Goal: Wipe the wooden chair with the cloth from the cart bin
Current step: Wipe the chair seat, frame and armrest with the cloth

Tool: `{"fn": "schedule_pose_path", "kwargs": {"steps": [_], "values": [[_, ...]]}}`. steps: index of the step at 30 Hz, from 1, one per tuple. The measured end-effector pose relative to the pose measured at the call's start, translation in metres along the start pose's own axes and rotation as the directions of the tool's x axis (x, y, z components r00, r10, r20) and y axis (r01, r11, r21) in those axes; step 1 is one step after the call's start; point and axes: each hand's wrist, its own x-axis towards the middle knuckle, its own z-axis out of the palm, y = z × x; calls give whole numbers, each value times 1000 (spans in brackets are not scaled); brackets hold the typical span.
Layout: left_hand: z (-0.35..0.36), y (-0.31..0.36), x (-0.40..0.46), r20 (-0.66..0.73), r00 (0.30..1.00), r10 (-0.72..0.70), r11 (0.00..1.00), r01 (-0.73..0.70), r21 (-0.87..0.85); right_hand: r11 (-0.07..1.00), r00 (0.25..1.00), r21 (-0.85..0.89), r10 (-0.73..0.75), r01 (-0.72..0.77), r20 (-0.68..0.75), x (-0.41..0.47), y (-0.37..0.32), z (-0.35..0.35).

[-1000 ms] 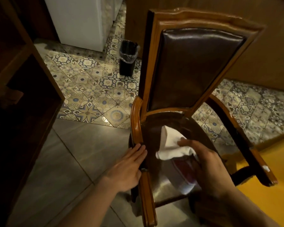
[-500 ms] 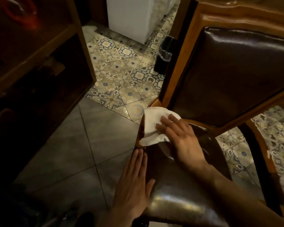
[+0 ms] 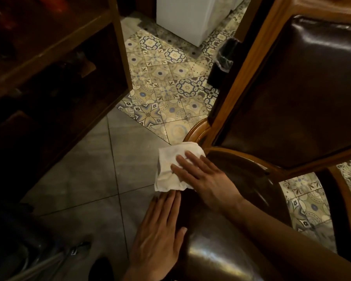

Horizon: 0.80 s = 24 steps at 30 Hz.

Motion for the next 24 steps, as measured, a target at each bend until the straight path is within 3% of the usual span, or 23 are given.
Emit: {"fn": "schedule_pose_path", "kwargs": {"steps": [11, 18, 24], "values": [[4, -3, 2, -27, 999, 29, 999, -28, 38, 978, 985, -120, 170, -171, -17, 35, 40, -10], [6, -3, 2, -2, 1000, 15, 1000, -15, 16, 951, 958, -110, 286, -288, -34, 48, 43, -17], [10, -3, 2, 4, 1000, 1, 1000, -1, 18, 931, 930, 2, 366, -366, -44, 49, 27, -22]]}}
